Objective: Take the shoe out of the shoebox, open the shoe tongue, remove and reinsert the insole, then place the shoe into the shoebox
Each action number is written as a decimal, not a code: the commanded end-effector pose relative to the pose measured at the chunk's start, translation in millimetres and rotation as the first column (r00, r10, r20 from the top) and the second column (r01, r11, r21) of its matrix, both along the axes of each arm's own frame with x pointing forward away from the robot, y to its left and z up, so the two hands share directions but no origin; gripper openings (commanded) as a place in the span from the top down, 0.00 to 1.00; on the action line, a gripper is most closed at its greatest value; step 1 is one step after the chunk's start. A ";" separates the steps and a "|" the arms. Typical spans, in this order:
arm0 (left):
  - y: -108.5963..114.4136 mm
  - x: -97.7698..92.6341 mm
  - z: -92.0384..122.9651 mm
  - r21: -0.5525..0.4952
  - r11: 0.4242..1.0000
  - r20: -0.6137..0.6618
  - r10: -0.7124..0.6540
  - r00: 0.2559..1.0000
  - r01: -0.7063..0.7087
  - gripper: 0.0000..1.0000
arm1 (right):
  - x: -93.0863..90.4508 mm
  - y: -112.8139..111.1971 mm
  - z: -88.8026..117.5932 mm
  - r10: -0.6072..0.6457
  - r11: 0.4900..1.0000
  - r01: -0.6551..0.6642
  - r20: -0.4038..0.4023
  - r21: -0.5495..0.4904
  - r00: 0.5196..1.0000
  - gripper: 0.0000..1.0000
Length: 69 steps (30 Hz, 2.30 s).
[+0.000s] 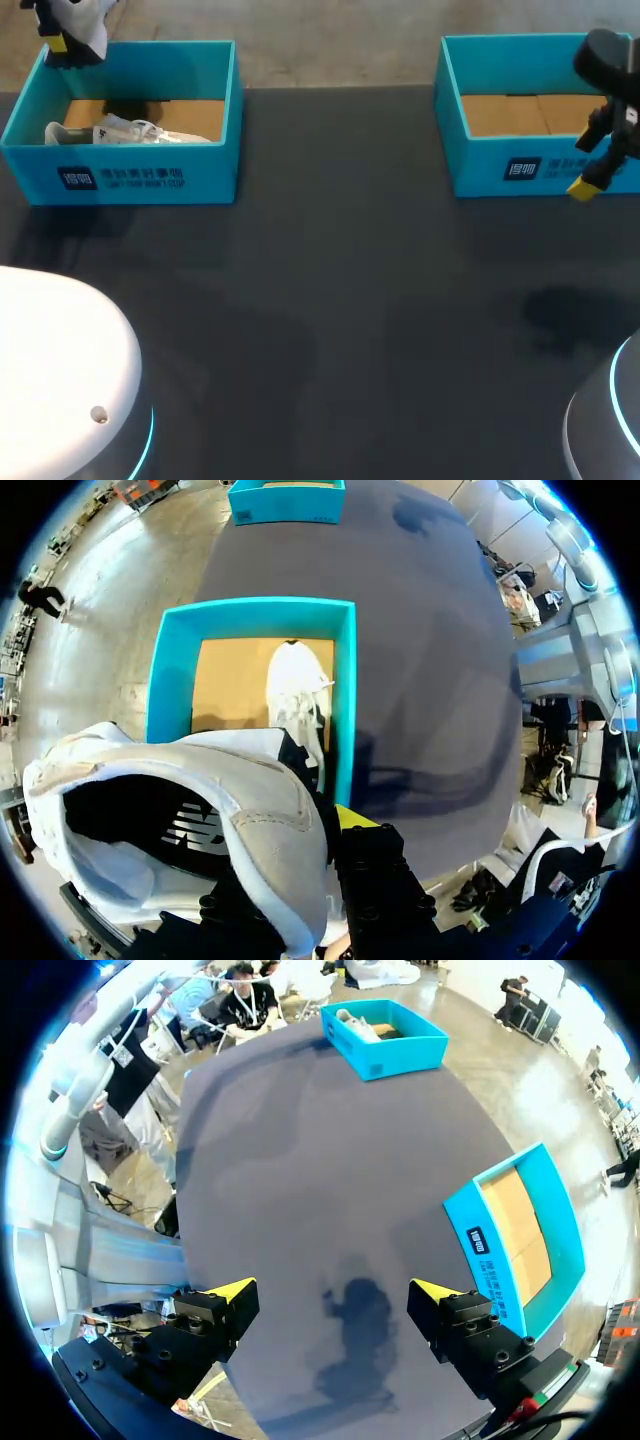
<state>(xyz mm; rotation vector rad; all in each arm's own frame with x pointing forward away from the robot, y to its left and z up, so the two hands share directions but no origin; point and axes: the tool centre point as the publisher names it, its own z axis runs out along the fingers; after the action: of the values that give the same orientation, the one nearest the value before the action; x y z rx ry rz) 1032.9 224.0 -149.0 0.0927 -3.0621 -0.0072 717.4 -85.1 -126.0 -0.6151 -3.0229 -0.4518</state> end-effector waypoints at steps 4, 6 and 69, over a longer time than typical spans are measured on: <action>20.1 28.8 -16.0 -0.013 0.999 -0.035 0.048 0.998 -0.048 1.00 | 2.2 1.3 0.2 0.000 1.000 0.000 -0.005 -0.003 1.000 0.00; 24.9 35.0 -19.7 -0.006 0.998 -0.039 0.064 0.997 -0.064 1.00 | 2.2 1.3 0.2 0.000 1.000 0.000 -0.005 -0.003 1.000 0.00; 100.6 83.3 -1.1 0.106 -0.058 -0.178 -0.983 -0.038 0.993 1.00 | 2.2 1.3 0.2 0.000 1.000 0.000 -0.005 -0.003 1.000 0.00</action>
<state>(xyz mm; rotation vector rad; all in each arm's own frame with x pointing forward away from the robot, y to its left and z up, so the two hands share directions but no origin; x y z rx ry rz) 1128.5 323.3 -149.7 -1.7057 -2.4307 -0.2761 717.4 -85.1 -126.0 -0.6149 -3.0230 -0.4518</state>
